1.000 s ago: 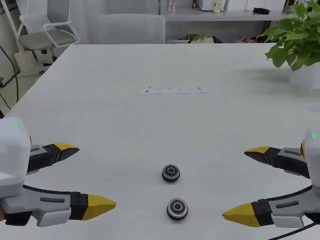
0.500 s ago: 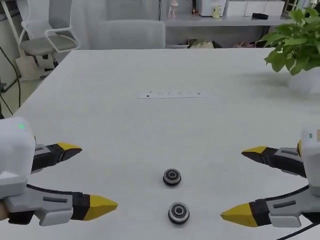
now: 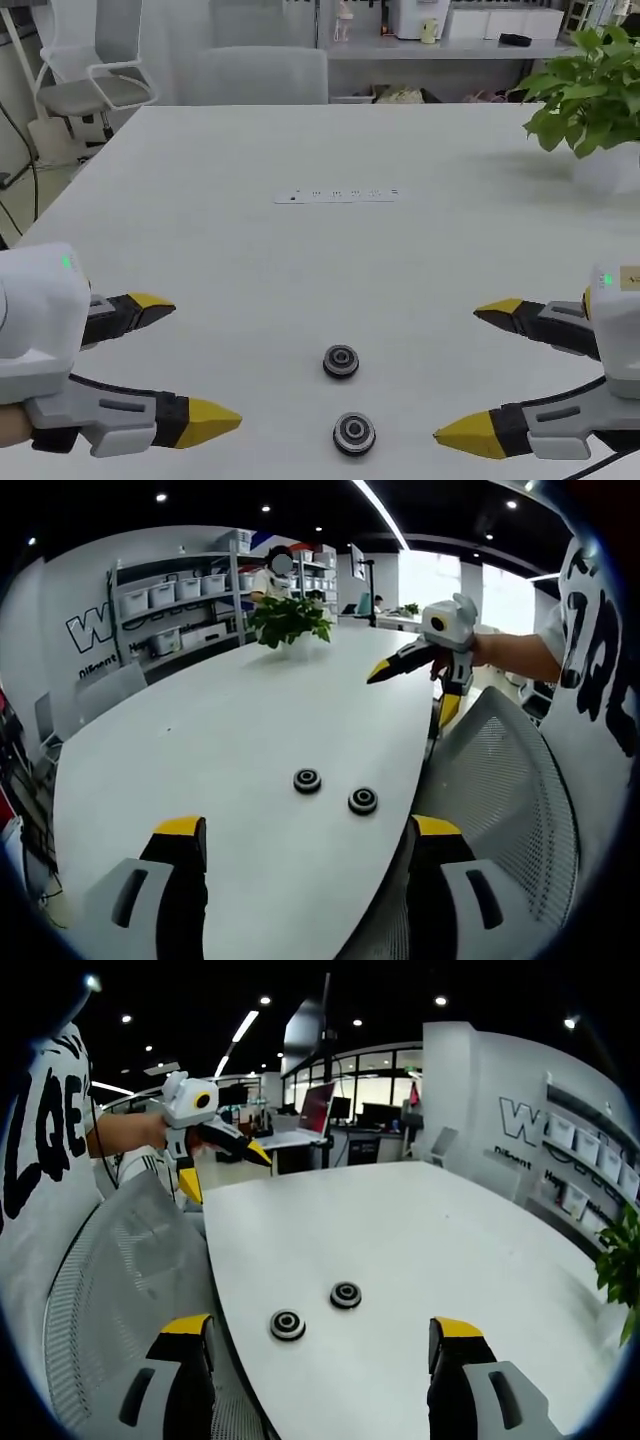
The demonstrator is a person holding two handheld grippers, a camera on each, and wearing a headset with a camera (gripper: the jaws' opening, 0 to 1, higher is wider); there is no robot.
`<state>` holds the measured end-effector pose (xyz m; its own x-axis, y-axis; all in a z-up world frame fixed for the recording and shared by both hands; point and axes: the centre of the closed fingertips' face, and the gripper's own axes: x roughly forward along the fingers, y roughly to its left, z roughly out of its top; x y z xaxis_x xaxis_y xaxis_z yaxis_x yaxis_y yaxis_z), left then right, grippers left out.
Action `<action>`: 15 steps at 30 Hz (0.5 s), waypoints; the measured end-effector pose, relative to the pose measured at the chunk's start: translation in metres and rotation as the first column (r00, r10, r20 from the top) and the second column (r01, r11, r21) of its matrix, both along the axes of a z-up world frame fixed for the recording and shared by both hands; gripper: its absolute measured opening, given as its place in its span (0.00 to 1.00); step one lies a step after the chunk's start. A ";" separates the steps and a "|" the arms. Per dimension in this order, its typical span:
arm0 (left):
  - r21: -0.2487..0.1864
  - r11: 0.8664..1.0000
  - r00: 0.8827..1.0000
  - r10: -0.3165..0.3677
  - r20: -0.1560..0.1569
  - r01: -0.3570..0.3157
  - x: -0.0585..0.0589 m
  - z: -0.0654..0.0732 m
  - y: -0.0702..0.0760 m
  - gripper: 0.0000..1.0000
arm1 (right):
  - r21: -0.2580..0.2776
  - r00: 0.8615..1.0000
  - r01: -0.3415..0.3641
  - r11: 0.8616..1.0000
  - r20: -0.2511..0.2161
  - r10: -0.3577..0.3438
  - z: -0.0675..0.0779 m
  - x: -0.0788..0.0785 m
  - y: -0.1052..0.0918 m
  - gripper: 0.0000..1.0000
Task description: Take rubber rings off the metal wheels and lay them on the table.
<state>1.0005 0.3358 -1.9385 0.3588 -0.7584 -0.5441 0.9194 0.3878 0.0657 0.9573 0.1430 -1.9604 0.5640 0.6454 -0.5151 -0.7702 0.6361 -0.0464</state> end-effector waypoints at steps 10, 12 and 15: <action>0.000 1.000 1.000 -0.025 0.016 0.025 0.005 0.000 -0.009 0.80 | 0.004 1.000 -0.011 1.000 0.021 0.011 0.000 0.008 0.003 0.86; 0.001 0.999 0.999 -0.032 0.021 0.032 0.005 0.000 -0.010 0.80 | 0.004 1.000 -0.012 1.000 0.024 0.012 -0.002 0.009 0.002 0.85; 0.007 0.999 0.999 -0.044 0.023 0.044 0.004 -0.003 -0.013 0.80 | 0.007 1.000 -0.014 1.000 0.020 0.014 -0.005 0.008 0.004 0.85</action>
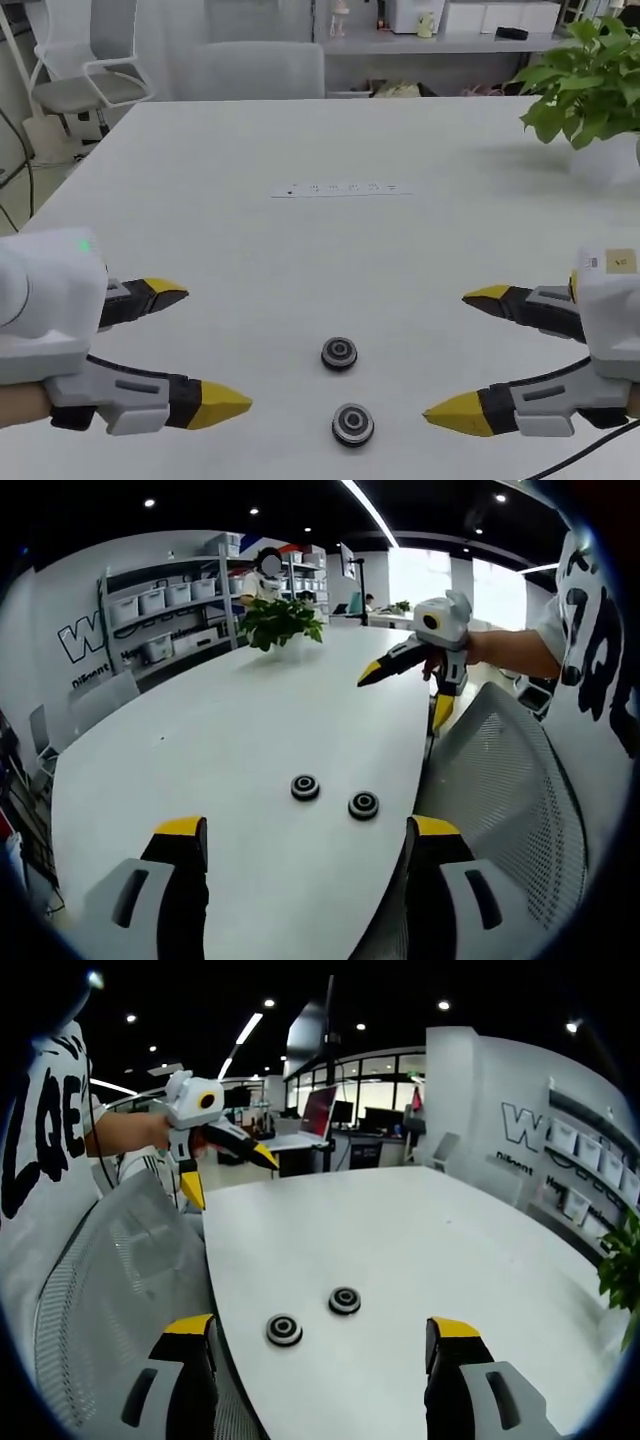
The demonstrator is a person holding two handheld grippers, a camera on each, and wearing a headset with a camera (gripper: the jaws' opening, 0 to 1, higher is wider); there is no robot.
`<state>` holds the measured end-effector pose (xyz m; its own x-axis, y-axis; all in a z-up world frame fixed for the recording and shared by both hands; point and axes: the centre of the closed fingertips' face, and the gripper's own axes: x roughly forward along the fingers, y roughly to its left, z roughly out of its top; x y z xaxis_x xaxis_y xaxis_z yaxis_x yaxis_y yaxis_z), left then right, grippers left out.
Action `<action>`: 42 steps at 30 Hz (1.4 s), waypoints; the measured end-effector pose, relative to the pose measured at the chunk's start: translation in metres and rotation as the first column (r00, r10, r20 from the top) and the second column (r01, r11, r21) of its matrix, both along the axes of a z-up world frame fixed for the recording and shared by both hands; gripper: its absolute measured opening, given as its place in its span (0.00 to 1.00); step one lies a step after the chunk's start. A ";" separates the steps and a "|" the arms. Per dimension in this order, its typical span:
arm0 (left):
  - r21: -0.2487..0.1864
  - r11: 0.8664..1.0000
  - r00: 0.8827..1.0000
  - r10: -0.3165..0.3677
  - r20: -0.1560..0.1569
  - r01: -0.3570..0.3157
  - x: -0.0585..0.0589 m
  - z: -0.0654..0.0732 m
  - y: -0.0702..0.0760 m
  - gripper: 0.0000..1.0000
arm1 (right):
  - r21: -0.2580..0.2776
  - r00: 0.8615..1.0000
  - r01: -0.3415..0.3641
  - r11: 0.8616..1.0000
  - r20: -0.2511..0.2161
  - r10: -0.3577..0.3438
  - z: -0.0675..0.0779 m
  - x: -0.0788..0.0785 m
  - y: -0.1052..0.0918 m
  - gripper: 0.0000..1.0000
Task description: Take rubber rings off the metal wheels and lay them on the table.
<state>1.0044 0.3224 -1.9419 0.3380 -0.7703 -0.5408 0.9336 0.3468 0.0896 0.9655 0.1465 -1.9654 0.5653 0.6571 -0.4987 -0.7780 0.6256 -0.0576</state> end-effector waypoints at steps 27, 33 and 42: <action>0.019 0.997 0.997 -0.071 -0.010 0.071 -0.004 -0.022 -0.023 0.77 | 0.012 0.999 -0.042 0.999 -0.034 0.042 -0.026 0.000 0.012 0.78; 0.019 0.997 0.997 -0.072 -0.018 0.072 -0.005 -0.025 -0.025 0.77 | 0.014 0.998 -0.049 0.999 -0.037 0.049 -0.028 0.001 0.013 0.77; 0.021 0.997 0.997 -0.077 -0.023 0.077 -0.006 -0.027 -0.029 0.76 | 0.021 0.998 -0.056 0.998 -0.036 0.057 -0.030 0.002 0.015 0.76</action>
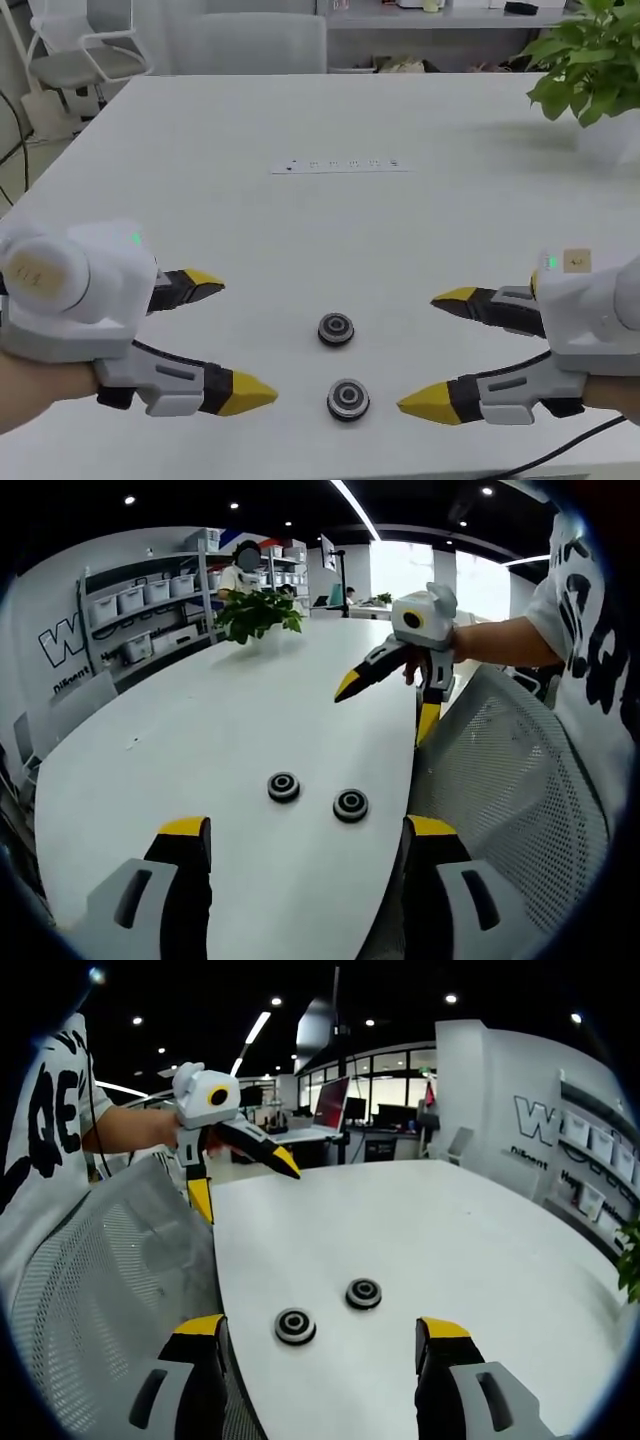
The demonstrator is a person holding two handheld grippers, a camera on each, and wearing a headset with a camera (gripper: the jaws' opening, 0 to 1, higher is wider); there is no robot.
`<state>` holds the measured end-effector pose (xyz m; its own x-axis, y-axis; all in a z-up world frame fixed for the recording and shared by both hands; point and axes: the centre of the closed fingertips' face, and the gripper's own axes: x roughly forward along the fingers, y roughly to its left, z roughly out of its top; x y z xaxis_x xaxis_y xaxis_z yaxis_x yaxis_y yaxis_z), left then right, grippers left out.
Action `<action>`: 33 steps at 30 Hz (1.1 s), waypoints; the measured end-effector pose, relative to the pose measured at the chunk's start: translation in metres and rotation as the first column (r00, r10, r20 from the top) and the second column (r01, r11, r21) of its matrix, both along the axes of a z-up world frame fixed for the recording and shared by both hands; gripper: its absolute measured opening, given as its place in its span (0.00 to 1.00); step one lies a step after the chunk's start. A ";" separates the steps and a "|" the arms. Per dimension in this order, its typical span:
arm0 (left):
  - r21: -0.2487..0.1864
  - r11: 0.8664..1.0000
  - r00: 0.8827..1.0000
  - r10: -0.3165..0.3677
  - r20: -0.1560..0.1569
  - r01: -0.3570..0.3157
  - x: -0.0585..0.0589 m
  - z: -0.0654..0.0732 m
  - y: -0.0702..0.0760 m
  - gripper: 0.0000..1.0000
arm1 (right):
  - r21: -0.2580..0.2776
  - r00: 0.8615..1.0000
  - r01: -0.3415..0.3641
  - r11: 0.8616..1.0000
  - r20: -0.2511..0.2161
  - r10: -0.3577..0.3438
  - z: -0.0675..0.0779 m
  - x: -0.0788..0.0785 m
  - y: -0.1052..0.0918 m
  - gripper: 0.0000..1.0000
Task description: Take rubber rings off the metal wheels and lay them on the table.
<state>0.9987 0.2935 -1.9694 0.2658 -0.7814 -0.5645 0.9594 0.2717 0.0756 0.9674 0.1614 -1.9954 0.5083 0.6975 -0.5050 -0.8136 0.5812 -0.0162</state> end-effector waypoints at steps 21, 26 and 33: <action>0.010 0.999 0.999 -0.036 -0.008 0.036 0.003 -0.010 -0.017 0.72 | 0.008 0.999 -0.034 0.999 -0.001 0.034 -0.010 0.001 0.004 0.70; 0.026 0.998 0.998 -0.056 -0.014 0.056 0.002 -0.017 -0.021 0.71 | 0.014 0.999 -0.045 0.999 0.000 0.045 -0.016 0.005 0.007 0.68; 0.038 0.996 0.997 -0.075 -0.023 0.076 0.003 -0.025 -0.024 0.68 | 0.013 0.998 -0.065 0.998 -0.001 0.065 -0.025 0.006 0.009 0.62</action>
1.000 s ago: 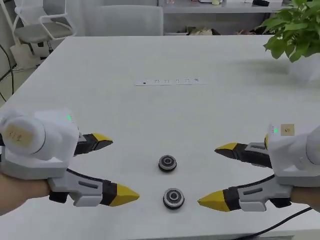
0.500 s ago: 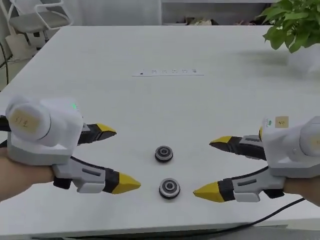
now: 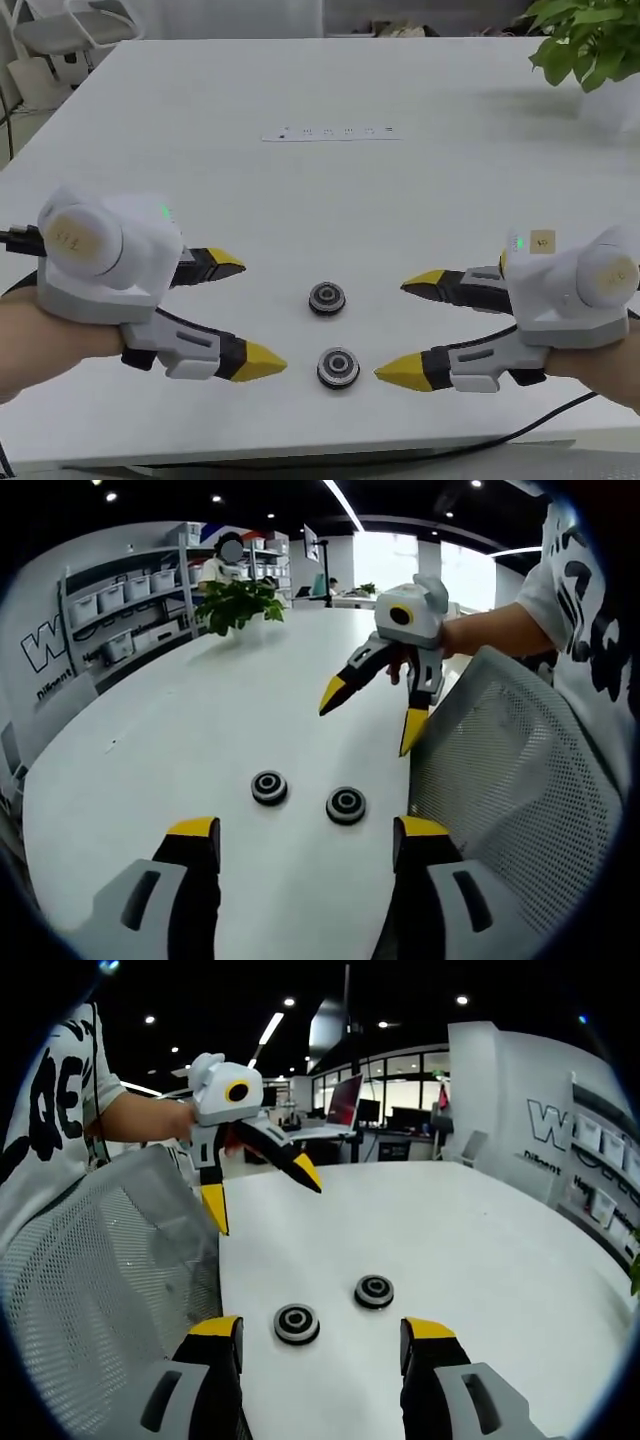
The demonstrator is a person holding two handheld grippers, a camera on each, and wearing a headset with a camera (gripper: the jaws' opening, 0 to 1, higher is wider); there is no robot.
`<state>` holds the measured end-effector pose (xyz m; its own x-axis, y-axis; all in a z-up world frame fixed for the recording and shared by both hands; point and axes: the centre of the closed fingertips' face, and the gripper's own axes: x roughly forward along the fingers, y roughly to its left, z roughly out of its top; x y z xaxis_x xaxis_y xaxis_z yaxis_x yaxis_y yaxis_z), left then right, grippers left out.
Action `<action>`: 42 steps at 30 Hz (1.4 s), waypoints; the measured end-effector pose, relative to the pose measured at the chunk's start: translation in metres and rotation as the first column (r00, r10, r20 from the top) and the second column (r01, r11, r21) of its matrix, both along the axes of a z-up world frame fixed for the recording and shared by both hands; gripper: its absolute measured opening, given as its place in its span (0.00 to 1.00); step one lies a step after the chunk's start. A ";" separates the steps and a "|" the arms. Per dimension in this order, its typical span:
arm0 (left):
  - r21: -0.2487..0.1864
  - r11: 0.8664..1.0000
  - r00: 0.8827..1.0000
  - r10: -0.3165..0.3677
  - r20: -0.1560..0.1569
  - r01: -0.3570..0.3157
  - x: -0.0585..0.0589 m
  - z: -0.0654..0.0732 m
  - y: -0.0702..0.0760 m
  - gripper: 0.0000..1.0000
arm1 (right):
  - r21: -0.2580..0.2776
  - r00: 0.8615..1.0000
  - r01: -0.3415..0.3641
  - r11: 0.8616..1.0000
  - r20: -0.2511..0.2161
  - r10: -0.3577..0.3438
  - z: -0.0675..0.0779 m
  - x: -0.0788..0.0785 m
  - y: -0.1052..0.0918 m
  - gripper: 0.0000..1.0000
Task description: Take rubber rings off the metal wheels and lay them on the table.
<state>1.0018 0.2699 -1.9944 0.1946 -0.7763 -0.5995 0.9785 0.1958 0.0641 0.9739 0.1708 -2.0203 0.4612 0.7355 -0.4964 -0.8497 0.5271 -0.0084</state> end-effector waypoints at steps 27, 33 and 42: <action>0.014 0.997 0.996 -0.079 -0.037 0.079 -0.007 -0.022 -0.024 0.58 | 0.009 0.999 -0.031 0.999 -0.019 0.031 -0.019 0.001 0.006 0.49; 0.027 0.995 0.994 -0.097 -0.050 0.099 -0.012 -0.028 -0.028 0.56 | 0.007 0.998 -0.047 0.999 -0.028 0.047 -0.025 -0.003 0.009 0.45; 0.045 0.990 0.989 -0.132 -0.074 0.135 -0.020 -0.039 -0.035 0.52 | 0.002 0.997 -0.059 0.998 -0.044 0.059 -0.034 -0.007 0.011 0.42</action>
<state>0.9823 0.2347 -2.0333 0.0471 -0.7611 -0.6470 0.9981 0.0615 0.0003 0.9667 0.1819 -2.0540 0.3942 0.7615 -0.5144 -0.8791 0.4757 0.0305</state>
